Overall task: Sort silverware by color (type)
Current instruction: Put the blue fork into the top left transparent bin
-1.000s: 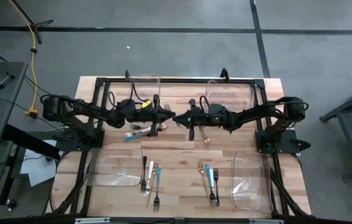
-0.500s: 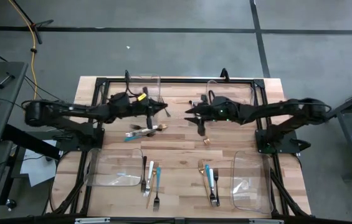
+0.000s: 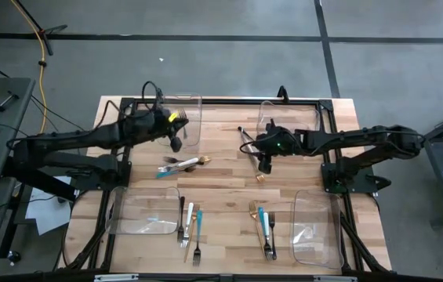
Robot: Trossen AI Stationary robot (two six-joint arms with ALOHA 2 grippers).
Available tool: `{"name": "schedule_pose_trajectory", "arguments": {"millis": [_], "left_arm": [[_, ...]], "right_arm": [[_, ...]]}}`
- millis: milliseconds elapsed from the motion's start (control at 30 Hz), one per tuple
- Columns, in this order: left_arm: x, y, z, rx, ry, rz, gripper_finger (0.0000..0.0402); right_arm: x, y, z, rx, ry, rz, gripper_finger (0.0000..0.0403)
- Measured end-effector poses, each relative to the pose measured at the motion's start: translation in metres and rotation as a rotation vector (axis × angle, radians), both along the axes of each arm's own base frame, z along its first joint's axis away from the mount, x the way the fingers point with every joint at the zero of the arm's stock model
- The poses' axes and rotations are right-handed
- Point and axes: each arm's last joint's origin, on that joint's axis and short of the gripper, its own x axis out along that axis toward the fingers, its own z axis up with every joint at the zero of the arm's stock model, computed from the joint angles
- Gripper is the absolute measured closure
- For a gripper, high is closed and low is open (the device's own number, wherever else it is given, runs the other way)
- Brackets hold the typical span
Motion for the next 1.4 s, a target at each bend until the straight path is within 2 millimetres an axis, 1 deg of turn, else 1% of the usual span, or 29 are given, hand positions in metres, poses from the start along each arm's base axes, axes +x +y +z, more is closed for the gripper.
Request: {"name": "schedule_pose_trajectory", "arguments": {"millis": [133,233,433,567,700,900,1067,1267,1400], "left_arm": [[0.003,0.013,0.009,-0.062,0.139,0.061,0.0401],[0.007,0.023,0.005,-0.096,0.208,0.099,0.0401],[0.017,0.048,-0.017,-0.221,0.254,0.099,0.0401],[0.020,0.067,-0.036,-0.298,0.308,0.137,0.0401],[0.022,0.081,-0.055,-0.356,0.366,0.164,0.0401],[0.024,0.097,-0.080,-0.483,0.406,0.160,0.0402],[0.024,0.107,-0.096,-0.534,0.445,0.194,0.0402],[0.023,0.115,-0.111,-0.569,0.484,0.217,0.0395],[0.024,0.116,-0.112,-0.546,0.495,0.202,0.0383]], "right_arm": [[-0.005,0.000,0.006,0.031,-0.026,-0.034,0.0245],[-0.008,0.005,0.013,0.051,-0.051,-0.037,0.0245],[-0.020,0.016,0.027,0.009,-0.082,-0.055,0.0245],[-0.029,0.020,0.038,-0.011,-0.127,-0.065,0.0245],[-0.036,0.025,0.047,0.005,-0.168,-0.074,0.0245],[-0.037,0.026,0.046,0.025,-0.160,-0.083,0.0245],[-0.038,0.026,0.044,0.030,-0.142,-0.087,0.0245],[-0.038,0.026,0.044,0.037,-0.141,-0.091,0.0245],[-0.038,0.026,0.044,0.036,-0.140,-0.090,0.0245]]}}
